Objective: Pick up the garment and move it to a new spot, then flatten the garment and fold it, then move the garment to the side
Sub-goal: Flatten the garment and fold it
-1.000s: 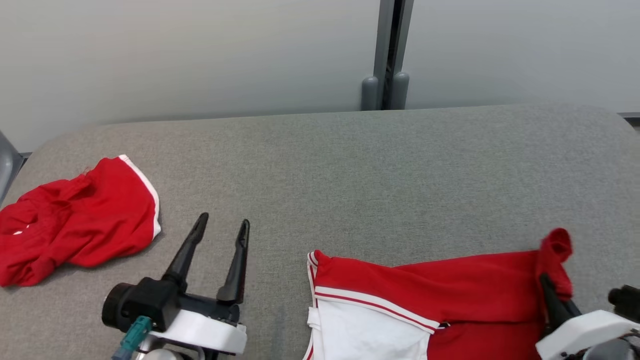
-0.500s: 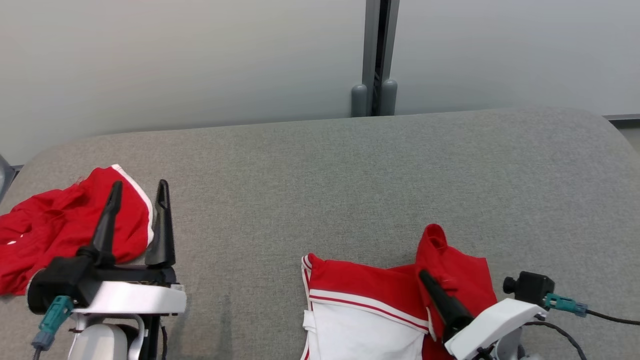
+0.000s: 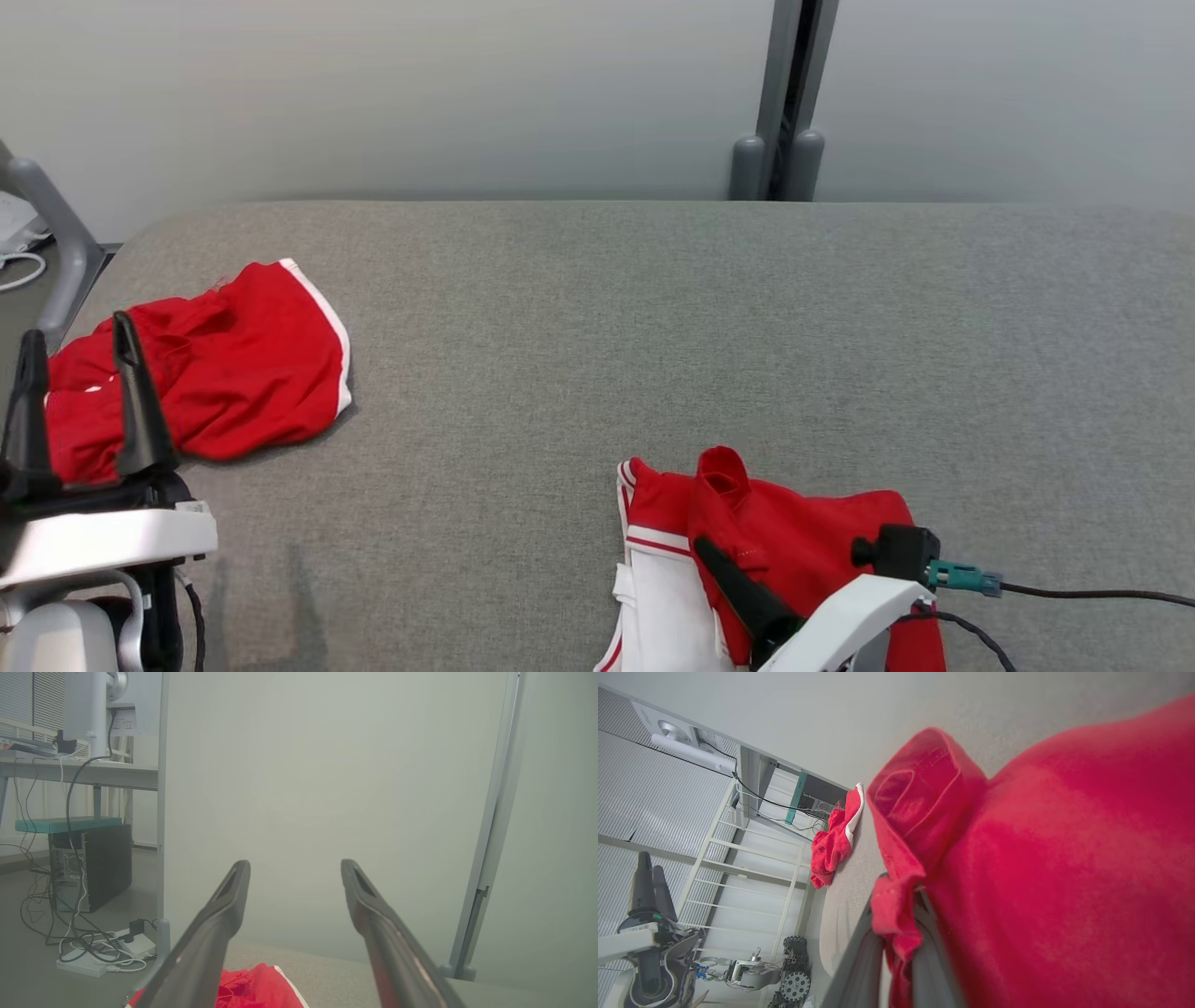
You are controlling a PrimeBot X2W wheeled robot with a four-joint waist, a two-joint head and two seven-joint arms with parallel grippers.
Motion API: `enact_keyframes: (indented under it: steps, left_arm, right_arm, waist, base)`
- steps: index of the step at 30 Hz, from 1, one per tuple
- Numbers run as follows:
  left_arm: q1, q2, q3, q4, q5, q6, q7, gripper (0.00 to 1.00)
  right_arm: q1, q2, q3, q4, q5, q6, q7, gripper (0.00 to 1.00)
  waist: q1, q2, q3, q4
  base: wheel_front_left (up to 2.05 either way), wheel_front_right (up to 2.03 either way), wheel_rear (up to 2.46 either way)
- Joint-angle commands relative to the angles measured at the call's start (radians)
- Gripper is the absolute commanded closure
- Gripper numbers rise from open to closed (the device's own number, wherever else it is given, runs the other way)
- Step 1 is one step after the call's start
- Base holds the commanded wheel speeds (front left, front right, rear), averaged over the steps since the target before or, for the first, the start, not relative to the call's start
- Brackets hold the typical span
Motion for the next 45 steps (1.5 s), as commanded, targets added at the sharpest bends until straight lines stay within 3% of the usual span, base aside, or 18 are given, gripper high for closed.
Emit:
enact_keyframes:
  steps: [1, 13, 14, 15, 16, 29, 35, 39, 45]
  left_arm:
    - [-0.015, 0.003, 0.008, 0.002, -0.007, -0.004, -0.004, 0.0]
    - [-0.022, 0.004, -0.011, 0.022, -0.025, -0.013, -0.004, 0.0]
    - [-0.022, 0.004, -0.015, 0.023, -0.023, -0.013, -0.004, 0.0]
    - [-0.022, 0.004, -0.019, 0.024, -0.022, -0.013, -0.004, 0.0]
    - [-0.021, 0.004, -0.023, 0.025, -0.023, -0.012, -0.004, 0.0]
    - [-0.003, 0.004, -0.04, 0.028, -0.025, 0.002, -0.004, 0.0]
    - [-0.002, 0.004, -0.04, 0.024, -0.022, 0.001, -0.004, 0.0]
    - [-0.004, 0.004, -0.035, 0.023, -0.018, -0.002, -0.004, 0.0]
    - [-0.003, 0.004, -0.031, 0.019, -0.014, -0.005, -0.004, 0.0]
  right_arm:
    - [-0.015, -0.003, 0.009, 0.006, 0.008, 0.0, -0.009, 1.0]
    - [-0.094, -0.003, 0.157, 0.125, 0.086, 0.0, -0.07, 1.0]
    - [-0.098, -0.003, 0.166, 0.136, 0.093, 0.0, -0.07, 0.95]
    - [-0.104, -0.003, 0.175, 0.148, 0.096, 0.0, -0.074, 0.53]
    - [-0.106, -0.003, 0.186, 0.157, 0.107, 0.0, -0.07, 0.0]
    - [-0.114, -0.005, 0.3, 0.114, 0.158, 0.0, 0.007, 0.0]
    - [-0.154, -0.005, 0.288, 0.094, 0.139, 0.0, 0.013, 0.0]
    - [-0.194, -0.057, 0.224, 0.035, 0.109, 0.0, -0.025, 0.0]
    - [-0.259, -0.18, 0.104, -0.008, -0.054, 0.0, -0.143, 0.0]
  waist:
    - [0.0, 0.0, 0.012, 0.016]
    - [0.0, 0.0, 0.047, 0.065]
    - [0.0, 0.0, 0.048, 0.067]
    - [0.0, 0.0, 0.048, 0.068]
    - [0.0, 0.0, 0.047, 0.069]
    - [0.0, 0.0, 0.03, 0.05]
    - [0.0, 0.0, 0.033, 0.033]
    - [0.0, 0.0, 0.031, 0.015]
    - [0.0, 0.0, 0.02, -0.007]
  base:
    - [0.0, 0.0, 0.0]
    - [0.0, 0.0, 0.0]
    - [0.0, 0.0, 0.0]
    - [0.0, 0.0, 0.0]
    - [0.0, 0.0, 0.0]
    - [0.0, 0.0, 0.0]
    - [0.0, 0.0, 0.0]
    - [0.0, 0.0, 0.0]
    - [0.0, 0.0, 0.0]
